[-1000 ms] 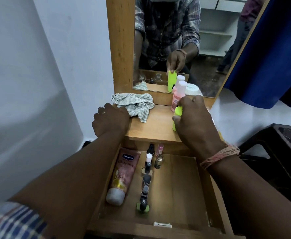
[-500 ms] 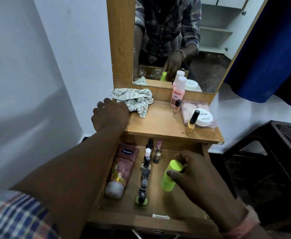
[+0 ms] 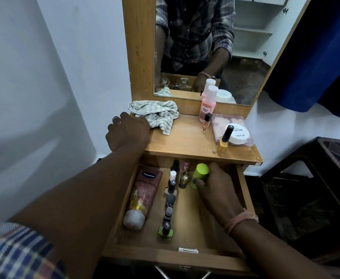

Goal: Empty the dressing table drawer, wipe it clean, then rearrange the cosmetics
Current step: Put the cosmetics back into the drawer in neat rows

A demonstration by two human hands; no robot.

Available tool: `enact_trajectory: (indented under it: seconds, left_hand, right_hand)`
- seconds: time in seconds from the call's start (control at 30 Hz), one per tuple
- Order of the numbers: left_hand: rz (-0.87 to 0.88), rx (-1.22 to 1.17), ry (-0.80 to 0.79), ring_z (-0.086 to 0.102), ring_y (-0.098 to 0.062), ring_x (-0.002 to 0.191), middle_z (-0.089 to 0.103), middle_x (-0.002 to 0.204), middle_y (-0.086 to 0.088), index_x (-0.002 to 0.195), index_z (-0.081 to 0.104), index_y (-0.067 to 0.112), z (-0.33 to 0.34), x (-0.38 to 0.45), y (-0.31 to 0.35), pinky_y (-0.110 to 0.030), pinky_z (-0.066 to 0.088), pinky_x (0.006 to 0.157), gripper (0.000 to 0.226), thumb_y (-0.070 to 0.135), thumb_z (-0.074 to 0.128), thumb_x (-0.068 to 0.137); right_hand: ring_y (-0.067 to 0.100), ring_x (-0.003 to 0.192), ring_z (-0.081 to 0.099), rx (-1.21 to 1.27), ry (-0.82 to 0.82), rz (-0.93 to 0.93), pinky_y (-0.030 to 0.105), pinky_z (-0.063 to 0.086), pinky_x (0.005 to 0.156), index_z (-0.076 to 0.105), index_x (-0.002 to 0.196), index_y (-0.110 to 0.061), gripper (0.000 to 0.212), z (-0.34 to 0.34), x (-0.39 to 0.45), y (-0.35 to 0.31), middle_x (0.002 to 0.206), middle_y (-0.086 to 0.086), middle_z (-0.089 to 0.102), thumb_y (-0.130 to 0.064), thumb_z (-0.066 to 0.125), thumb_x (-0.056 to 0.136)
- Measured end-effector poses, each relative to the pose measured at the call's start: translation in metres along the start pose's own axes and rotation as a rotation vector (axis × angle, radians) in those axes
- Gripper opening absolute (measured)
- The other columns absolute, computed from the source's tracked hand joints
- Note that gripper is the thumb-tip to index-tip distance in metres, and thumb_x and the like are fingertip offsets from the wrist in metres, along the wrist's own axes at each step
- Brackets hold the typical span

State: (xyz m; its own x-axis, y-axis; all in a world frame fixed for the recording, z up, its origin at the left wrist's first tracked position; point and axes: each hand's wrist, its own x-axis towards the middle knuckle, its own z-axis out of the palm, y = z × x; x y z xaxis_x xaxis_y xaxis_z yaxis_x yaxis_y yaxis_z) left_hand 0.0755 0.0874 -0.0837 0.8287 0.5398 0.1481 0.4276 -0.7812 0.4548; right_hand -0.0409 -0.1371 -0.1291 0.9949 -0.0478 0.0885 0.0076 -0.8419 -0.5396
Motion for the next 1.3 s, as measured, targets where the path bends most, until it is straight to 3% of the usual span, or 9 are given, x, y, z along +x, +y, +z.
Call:
enact_trajectory:
  seconds: [0.4, 0.53, 0.67, 0.8, 0.93, 1.07, 1.2, 1.3]
  left_hand:
    - [0.001, -0.001, 0.003, 0.058, -0.037, 0.117, 0.059, 0.129, -0.016, 0.131, 0.055, 0.009, 0.003, 0.002, -0.002, -0.044, 0.046, 0.092, 0.057, 0.054, 0.038, 0.100]
    - [0.008, -0.003, 0.008, 0.060, -0.037, 0.115, 0.060, 0.127, -0.016, 0.129, 0.056, 0.009, 0.003, 0.001, -0.002, -0.044, 0.048, 0.091, 0.057, 0.055, 0.038, 0.099]
    - [0.010, -0.005, 0.007, 0.059, -0.038, 0.116, 0.060, 0.129, -0.016, 0.130, 0.056, 0.009, 0.003, 0.001, -0.002, -0.044, 0.048, 0.092, 0.057, 0.054, 0.037, 0.100]
    - [0.004, -0.006, 0.000, 0.058, -0.039, 0.118, 0.059, 0.130, -0.017, 0.131, 0.055, 0.009, 0.002, 0.000, -0.001, -0.045, 0.047, 0.095, 0.057, 0.053, 0.037, 0.100]
    - [0.000, -0.012, 0.003, 0.059, -0.038, 0.117, 0.060, 0.129, -0.016, 0.130, 0.056, 0.009, 0.002, 0.001, -0.001, -0.045, 0.047, 0.094, 0.056, 0.053, 0.037, 0.100]
    - [0.006, -0.005, 0.010, 0.058, -0.038, 0.119, 0.059, 0.131, -0.017, 0.132, 0.055, 0.009, 0.001, -0.001, -0.001, -0.045, 0.046, 0.095, 0.056, 0.052, 0.037, 0.100]
    - [0.000, -0.010, -0.003, 0.056, -0.039, 0.122, 0.057, 0.134, -0.017, 0.134, 0.053, 0.008, 0.001, 0.000, -0.001, -0.045, 0.045, 0.096, 0.056, 0.051, 0.037, 0.101]
    - [0.009, -0.004, 0.002, 0.056, -0.039, 0.121, 0.058, 0.133, -0.017, 0.134, 0.054, 0.008, 0.001, -0.001, -0.001, -0.045, 0.045, 0.096, 0.057, 0.052, 0.037, 0.101]
  right_hand:
    - [0.025, 0.090, 0.071, 0.034, -0.030, 0.107, 0.044, 0.058, 0.080, 0.070, 0.094, -0.017, 0.015, 0.006, 0.013, 0.005, 0.092, 0.004, 0.074, -0.029, 0.072, 0.088]
    - [0.013, 0.080, 0.067, 0.022, -0.010, 0.084, 0.031, 0.055, 0.070, 0.068, 0.089, -0.021, 0.011, -0.004, 0.004, -0.002, 0.085, -0.004, 0.070, -0.032, 0.072, 0.090]
    - [0.003, 0.064, 0.058, 0.069, 0.222, 0.063, 0.031, 0.050, 0.061, 0.062, 0.075, -0.023, 0.027, -0.032, -0.009, -0.014, 0.067, -0.011, 0.061, -0.044, 0.071, 0.089]
    - [0.018, 0.081, 0.061, 0.247, 0.447, 0.112, 0.037, 0.052, 0.070, 0.052, 0.099, -0.020, 0.041, -0.050, 0.006, -0.020, 0.089, -0.002, 0.062, -0.045, 0.079, 0.081]
    - [0.020, 0.086, 0.062, 0.248, 0.441, 0.160, 0.040, 0.053, 0.077, 0.056, 0.100, -0.019, 0.043, -0.045, 0.030, -0.015, 0.092, 0.000, 0.064, -0.051, 0.077, 0.081]
    - [0.020, 0.083, 0.062, 0.234, 0.463, 0.149, 0.033, 0.049, 0.073, 0.064, 0.099, -0.015, 0.028, -0.045, 0.031, -0.014, 0.087, 0.000, 0.065, -0.039, 0.071, 0.088]
    - [0.001, 0.073, 0.059, 0.344, 0.329, 0.025, 0.014, 0.043, 0.061, 0.067, 0.092, -0.026, 0.013, -0.052, -0.013, -0.022, 0.078, -0.012, 0.064, -0.036, 0.074, 0.088]
    - [0.001, 0.071, 0.059, 0.214, -0.024, 0.016, 0.013, 0.038, 0.056, 0.071, 0.093, -0.027, 0.010, -0.041, -0.037, -0.016, 0.078, -0.011, 0.066, -0.035, 0.075, 0.088]
